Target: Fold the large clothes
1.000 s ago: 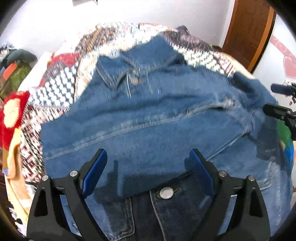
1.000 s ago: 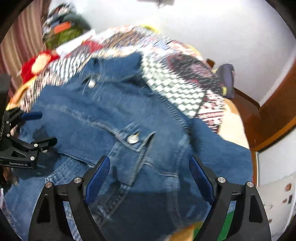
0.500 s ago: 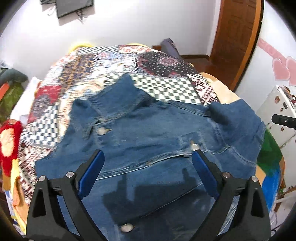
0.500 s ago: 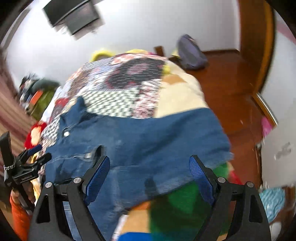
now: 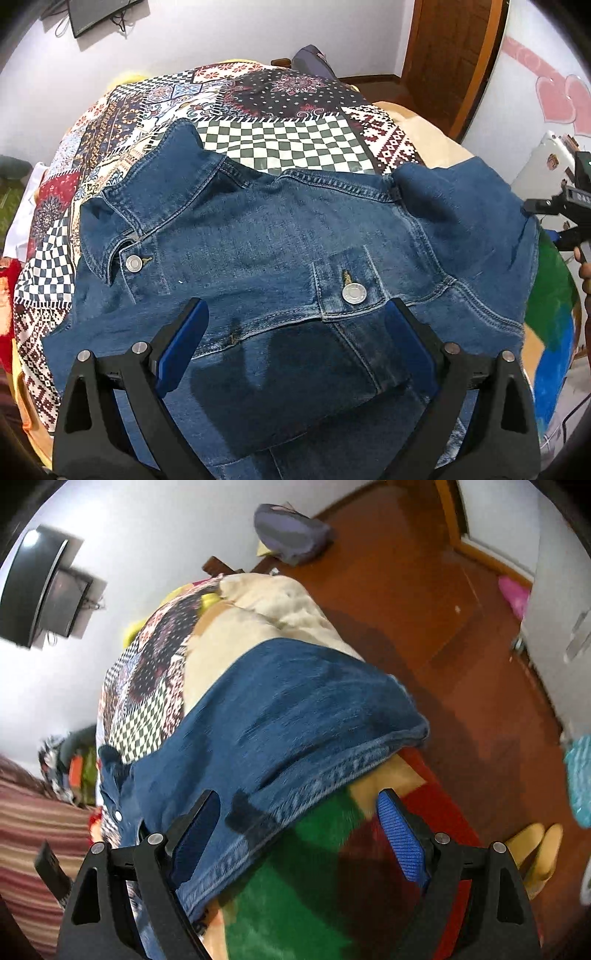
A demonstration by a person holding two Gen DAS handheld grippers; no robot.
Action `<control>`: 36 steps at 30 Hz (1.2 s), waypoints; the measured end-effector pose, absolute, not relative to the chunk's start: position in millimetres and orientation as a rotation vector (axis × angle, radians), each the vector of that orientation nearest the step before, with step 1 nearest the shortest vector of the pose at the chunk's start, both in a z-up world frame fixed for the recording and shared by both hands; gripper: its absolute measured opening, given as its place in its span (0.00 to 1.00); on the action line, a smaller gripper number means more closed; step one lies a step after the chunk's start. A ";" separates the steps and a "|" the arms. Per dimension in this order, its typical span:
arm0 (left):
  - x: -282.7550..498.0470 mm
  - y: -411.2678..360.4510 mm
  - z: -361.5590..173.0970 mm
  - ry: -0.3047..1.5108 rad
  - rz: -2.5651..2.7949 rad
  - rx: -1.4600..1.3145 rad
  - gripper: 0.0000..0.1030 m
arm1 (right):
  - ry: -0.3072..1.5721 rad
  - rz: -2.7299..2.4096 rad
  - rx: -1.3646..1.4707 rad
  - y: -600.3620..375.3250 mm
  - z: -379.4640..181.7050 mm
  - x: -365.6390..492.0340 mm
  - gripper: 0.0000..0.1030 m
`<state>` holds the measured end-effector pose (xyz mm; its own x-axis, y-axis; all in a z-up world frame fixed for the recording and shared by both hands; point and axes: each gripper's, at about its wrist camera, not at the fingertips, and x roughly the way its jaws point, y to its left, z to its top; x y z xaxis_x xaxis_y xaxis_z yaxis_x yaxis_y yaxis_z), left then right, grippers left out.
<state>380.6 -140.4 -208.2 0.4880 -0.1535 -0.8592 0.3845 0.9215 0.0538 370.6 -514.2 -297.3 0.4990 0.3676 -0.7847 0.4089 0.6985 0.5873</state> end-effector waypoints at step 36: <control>330.3 -40.2 -140.8 0.852 -0.246 0.101 0.93 | 0.681 0.251 0.358 -282.7 -107.4 400.5 0.18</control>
